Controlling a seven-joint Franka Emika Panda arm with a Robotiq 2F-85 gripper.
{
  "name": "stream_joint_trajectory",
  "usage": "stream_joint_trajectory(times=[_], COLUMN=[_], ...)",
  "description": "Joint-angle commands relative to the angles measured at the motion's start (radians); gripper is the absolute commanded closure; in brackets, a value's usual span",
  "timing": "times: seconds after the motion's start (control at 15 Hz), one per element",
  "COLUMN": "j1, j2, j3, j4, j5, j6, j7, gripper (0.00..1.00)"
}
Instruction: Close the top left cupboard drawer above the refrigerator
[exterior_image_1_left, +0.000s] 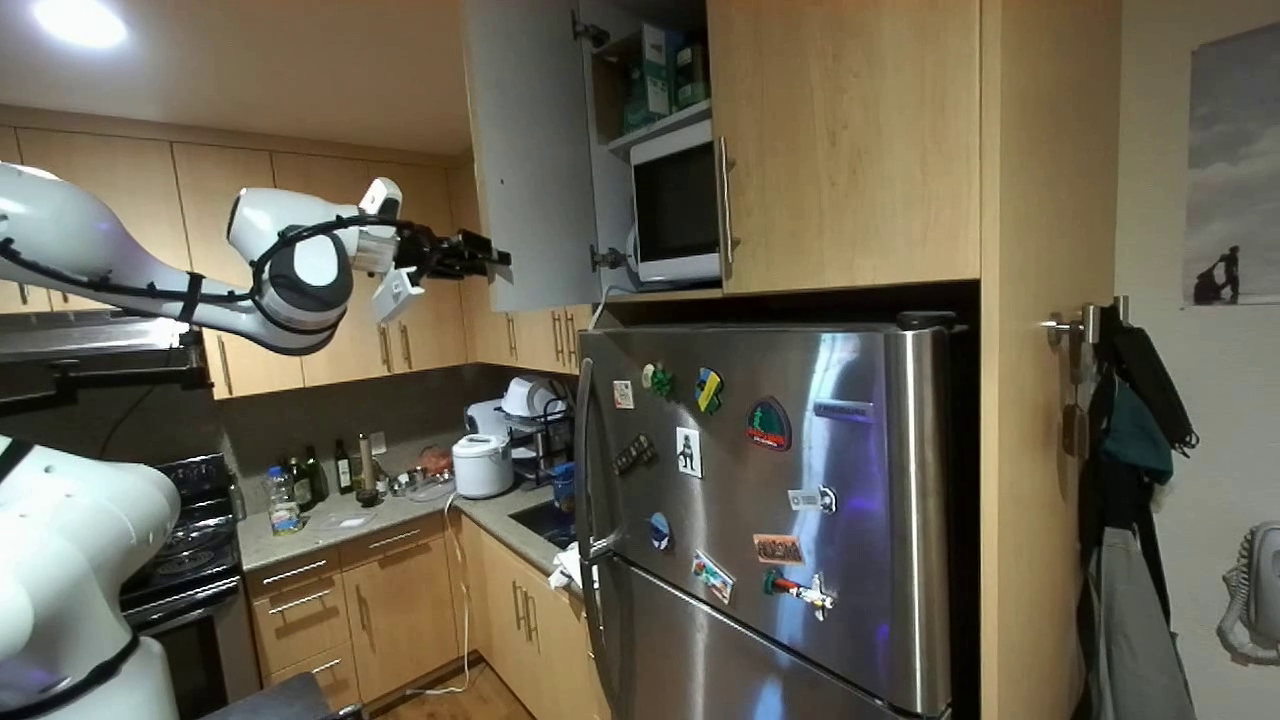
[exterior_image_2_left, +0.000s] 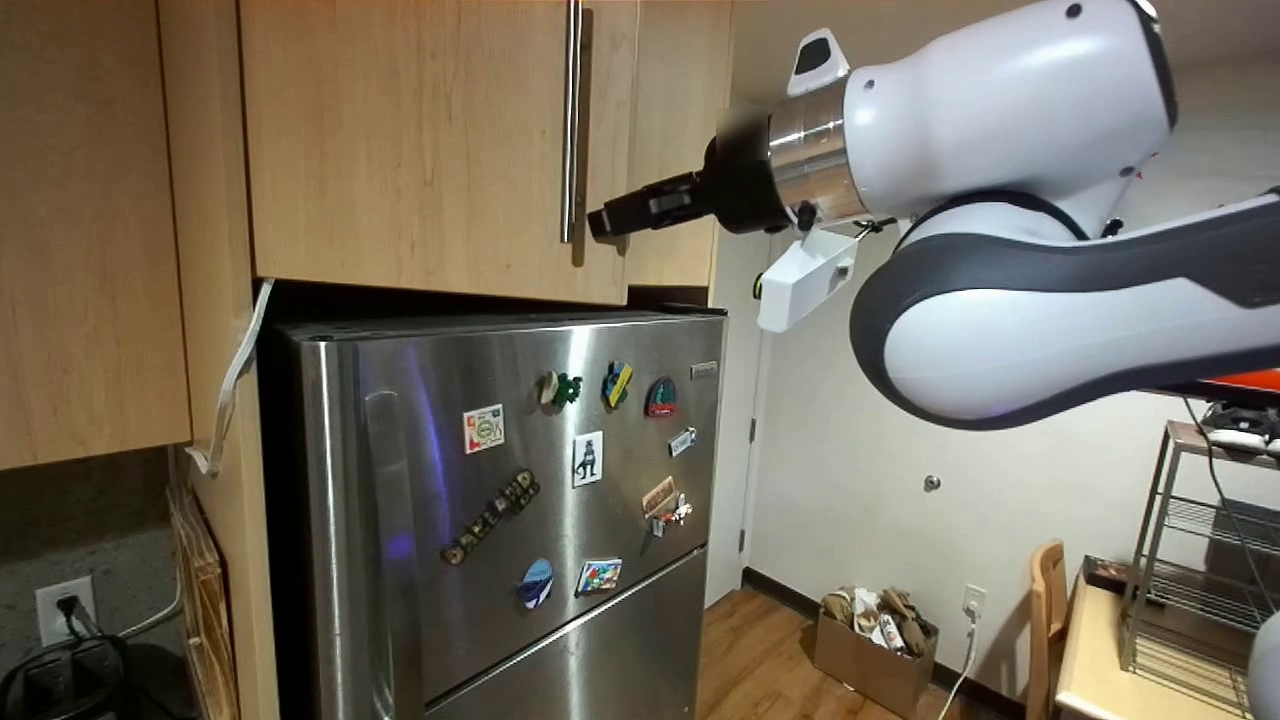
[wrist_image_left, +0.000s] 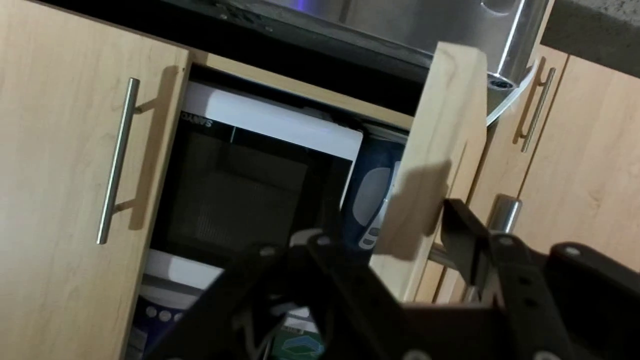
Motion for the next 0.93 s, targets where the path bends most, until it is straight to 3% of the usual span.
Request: stream_joint_trajectory(times=[0.0, 0.53, 0.73, 0.8, 0.87], j1=[-0.019, -0.045, -0.054, -0.058, -0.061], j2=[0.01, 0.024, 0.043, 0.049, 0.055], j3=[-0.017, -0.055, -0.071, -0.074, -0.077], j4=[-0.007, -0.005, 0.007, 0.01, 0.014], j5=[0.013, 0.018, 0.016, 0.016, 0.016], j6=[0.039, 0.035, 0.027, 0.025, 0.024], j7=[0.015, 0.016, 0.012, 0.013, 0.013], gripper=[0.43, 0.43, 0.59, 0.62, 0.57])
